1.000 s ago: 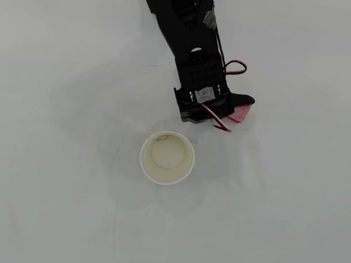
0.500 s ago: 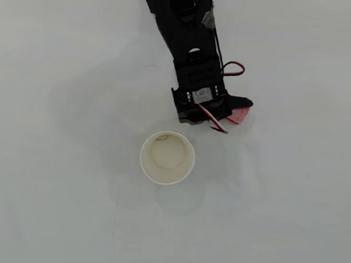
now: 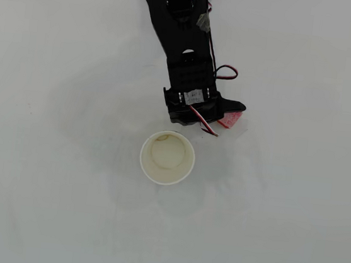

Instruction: Grasp a red cube and put it in the cup.

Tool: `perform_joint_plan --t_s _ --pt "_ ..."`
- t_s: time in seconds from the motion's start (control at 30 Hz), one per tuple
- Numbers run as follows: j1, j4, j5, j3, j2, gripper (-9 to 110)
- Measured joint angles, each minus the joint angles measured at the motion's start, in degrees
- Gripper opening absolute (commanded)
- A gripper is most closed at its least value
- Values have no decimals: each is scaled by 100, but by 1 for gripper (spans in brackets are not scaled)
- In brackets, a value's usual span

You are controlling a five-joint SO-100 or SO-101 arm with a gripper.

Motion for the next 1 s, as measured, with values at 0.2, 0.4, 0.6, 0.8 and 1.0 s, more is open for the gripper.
perform_joint_plan --t_s 0.2,0.4,0.6,0.8,1.0 --pt "-360 70 0 35 79 51" --pt "-677 105 211 35 79 51" --pt "-817 105 316 35 79 51" --pt "-835 105 316 35 79 51" --pt "-817 35 316 -176 -220 51"
